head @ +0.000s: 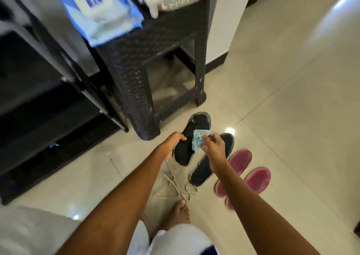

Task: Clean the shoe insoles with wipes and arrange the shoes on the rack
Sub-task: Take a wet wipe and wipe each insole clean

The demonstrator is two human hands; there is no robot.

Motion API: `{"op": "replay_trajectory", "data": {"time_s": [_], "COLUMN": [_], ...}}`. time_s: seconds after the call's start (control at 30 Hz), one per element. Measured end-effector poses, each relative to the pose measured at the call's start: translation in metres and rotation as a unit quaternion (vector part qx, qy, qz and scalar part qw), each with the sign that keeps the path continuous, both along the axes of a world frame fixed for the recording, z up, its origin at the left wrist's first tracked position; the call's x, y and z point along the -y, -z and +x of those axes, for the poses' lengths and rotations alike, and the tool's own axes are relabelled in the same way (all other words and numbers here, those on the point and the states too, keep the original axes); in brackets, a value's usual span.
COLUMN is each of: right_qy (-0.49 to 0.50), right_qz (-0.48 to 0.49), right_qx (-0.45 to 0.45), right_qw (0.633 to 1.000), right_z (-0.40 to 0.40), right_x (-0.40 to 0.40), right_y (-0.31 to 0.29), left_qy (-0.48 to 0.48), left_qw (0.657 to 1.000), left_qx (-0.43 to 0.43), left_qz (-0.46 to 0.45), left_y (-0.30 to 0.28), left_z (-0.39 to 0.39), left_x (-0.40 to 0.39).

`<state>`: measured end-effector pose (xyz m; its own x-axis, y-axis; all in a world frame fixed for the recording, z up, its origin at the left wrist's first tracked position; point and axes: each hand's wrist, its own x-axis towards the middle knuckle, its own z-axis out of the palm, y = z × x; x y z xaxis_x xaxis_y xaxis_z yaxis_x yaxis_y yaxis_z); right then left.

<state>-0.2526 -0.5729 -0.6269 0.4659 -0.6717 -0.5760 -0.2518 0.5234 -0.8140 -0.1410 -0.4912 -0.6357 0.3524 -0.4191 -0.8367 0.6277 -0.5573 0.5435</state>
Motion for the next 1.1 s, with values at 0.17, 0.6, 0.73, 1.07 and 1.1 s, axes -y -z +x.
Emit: {"op": "replay_trajectory", "data": {"time_s": [0.17, 0.6, 0.73, 1.07, 1.1], "right_qy": [-0.059, -0.187, -0.183, -0.187, -0.164], "right_qz": [-0.022, -0.127, -0.151, -0.249, -0.261], "right_qx": [0.083, 0.177, 0.186, 0.184, 0.183], "right_qw": [0.995, 0.958, 0.953, 0.932, 0.933], "right_z": [0.015, -0.003, -0.017, -0.042, -0.042], "right_x": [-0.022, -0.165, -0.205, -0.255, -0.256], "right_y": [-0.113, -0.338, -0.365, -0.407, -0.41], "left_qy": [-0.114, -0.242, -0.254, -0.259, -0.258], "left_qw": [0.979, 0.921, 0.889, 0.861, 0.861], "left_qx": [-0.05, 0.026, 0.012, 0.017, 0.022], "left_qz": [-0.16, -0.304, -0.38, -0.437, -0.437], "left_y": [-0.104, -0.294, -0.333, -0.391, -0.394], "left_z": [-0.009, -0.078, -0.089, -0.093, -0.093], "left_x": [-0.044, -0.212, -0.25, -0.29, -0.29]}}
